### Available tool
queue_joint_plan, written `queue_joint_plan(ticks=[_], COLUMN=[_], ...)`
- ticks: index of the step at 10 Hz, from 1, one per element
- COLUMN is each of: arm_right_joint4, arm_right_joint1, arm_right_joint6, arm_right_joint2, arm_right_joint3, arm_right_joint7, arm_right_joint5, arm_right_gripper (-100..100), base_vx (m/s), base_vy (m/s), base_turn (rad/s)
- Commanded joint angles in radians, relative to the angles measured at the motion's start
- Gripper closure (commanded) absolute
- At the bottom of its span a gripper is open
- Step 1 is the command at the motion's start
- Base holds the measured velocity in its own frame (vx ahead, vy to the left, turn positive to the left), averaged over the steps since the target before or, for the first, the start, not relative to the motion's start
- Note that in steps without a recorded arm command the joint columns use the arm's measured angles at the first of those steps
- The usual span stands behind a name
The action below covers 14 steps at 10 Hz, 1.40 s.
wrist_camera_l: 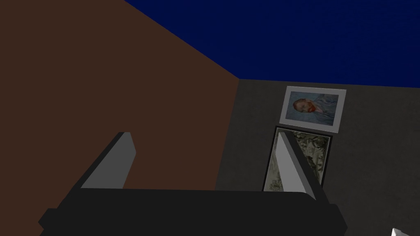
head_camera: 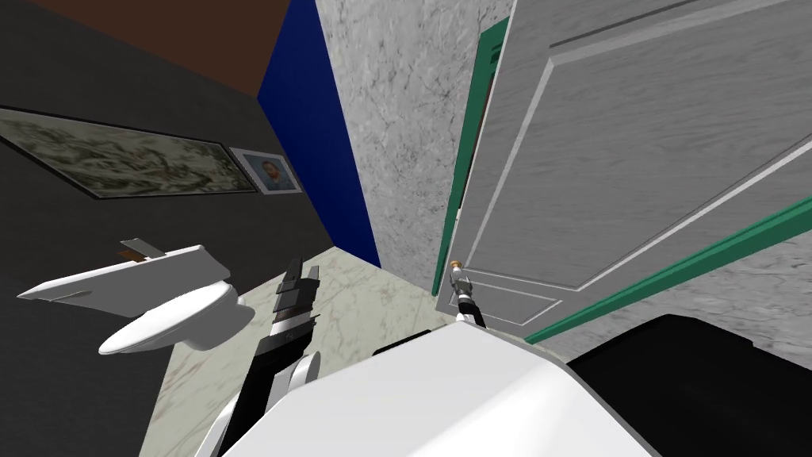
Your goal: Pull the door open
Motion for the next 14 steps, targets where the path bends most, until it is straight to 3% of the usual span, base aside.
queue_joint_plan(ticks=[1, 3, 4, 5, 10, 14], arm_right_joint4=[0.022, 0.034, 0.030, 0.030, 0.030, 0.001], arm_right_joint1=[0.002, 0.014, 0.010, 0.010, 0.010, 0.026], arm_right_joint6=[-0.009, -0.015, -0.011, -0.011, -0.011, -0.009], arm_right_joint2=[-0.024, -0.055, -0.047, -0.047, -0.047, -0.072], arm_right_joint3=[0.001, 0.001, 0.001, 0.001, 0.001, 0.059], arm_right_joint7=[-0.037, -0.074, -0.061, -0.061, -0.061, -0.106], arm_right_joint5=[-0.002, -0.007, -0.006, -0.006, -0.006, 0.018], arm_right_gripper=[-100, -100, -100, 100, 100, 100], base_vx=[0.131, 0.148, 0.078, -0.014, -0.014, -0.201], base_vy=[-0.003, 0.002, -0.008, -0.001, 0.001, -0.001], base_turn=[0.048, 0.044, 0.009, -0.019, 0.004, 0.077])
